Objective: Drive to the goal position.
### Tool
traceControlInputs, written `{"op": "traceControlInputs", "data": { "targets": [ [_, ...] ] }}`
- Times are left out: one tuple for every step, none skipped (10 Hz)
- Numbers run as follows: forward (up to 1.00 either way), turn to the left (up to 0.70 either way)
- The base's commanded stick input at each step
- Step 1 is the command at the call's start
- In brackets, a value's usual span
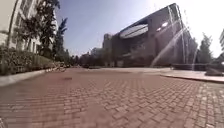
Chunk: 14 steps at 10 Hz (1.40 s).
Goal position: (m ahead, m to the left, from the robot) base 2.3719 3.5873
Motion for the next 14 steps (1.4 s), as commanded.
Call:
{"op": "traceControlInputs", "data": {
  "targets": [
    [0.7, 0.03],
    [0.7, 0.0],
    [0.7, 0.0],
    [0.7, 0.0],
    [0.7, 0.0],
    [0.7, 0.01],
    [0.7, 0.09],
    [0.7, 0.14],
    [0.7, 0.14],
    [0.7, 0.14],
    [0.7, 0.14],
    [0.7, 0.14],
    [0.7, 0.14],
    [0.7, 0.14]
  ]
}}
